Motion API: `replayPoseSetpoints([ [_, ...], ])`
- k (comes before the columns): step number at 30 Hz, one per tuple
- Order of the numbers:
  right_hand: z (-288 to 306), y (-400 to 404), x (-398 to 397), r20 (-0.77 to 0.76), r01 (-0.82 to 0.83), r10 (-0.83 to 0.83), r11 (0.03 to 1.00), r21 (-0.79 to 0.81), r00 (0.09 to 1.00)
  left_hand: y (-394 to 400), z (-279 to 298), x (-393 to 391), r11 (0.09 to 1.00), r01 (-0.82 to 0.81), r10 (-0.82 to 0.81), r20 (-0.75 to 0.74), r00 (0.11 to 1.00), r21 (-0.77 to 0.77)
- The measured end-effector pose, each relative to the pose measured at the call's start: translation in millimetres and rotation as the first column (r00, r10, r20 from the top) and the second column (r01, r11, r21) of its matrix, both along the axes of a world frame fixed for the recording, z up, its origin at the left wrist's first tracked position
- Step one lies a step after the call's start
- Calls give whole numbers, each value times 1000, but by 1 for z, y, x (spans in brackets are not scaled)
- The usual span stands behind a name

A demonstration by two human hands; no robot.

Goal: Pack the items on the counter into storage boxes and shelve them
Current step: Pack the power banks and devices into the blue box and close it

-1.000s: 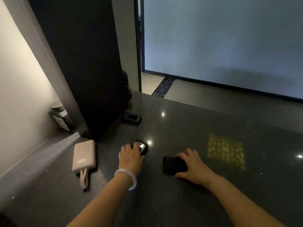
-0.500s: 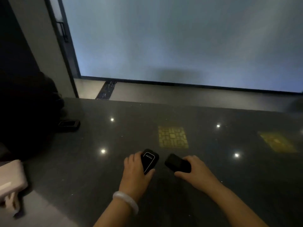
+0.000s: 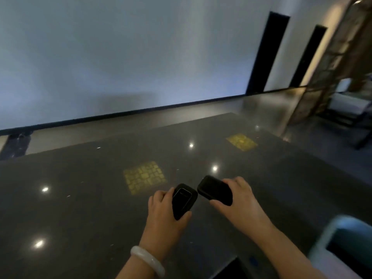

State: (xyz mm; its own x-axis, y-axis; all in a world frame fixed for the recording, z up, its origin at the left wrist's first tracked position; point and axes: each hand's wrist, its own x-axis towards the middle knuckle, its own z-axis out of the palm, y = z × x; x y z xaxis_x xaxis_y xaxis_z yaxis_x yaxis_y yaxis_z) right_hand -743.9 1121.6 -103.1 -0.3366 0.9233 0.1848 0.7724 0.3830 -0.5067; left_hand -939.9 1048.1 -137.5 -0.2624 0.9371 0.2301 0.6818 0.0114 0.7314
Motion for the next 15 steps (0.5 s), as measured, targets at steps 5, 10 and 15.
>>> replayPoseSetpoints([
  [5, 14, -2, 131, -20, 236, -235, 971, 34, 972, 28, 7, 114, 977, 208, -211, 71, 975, 41],
  [10, 10, -20, 246, -25, 410, -410, 911, 42, 912, 42, 6, 211, 918, 391, -394, 20, 919, 69],
  [15, 0, -37, 314, -25, 524, -526, 850, -49, 850, 48, -2, 265, 861, 509, -508, -19, 861, 27],
])
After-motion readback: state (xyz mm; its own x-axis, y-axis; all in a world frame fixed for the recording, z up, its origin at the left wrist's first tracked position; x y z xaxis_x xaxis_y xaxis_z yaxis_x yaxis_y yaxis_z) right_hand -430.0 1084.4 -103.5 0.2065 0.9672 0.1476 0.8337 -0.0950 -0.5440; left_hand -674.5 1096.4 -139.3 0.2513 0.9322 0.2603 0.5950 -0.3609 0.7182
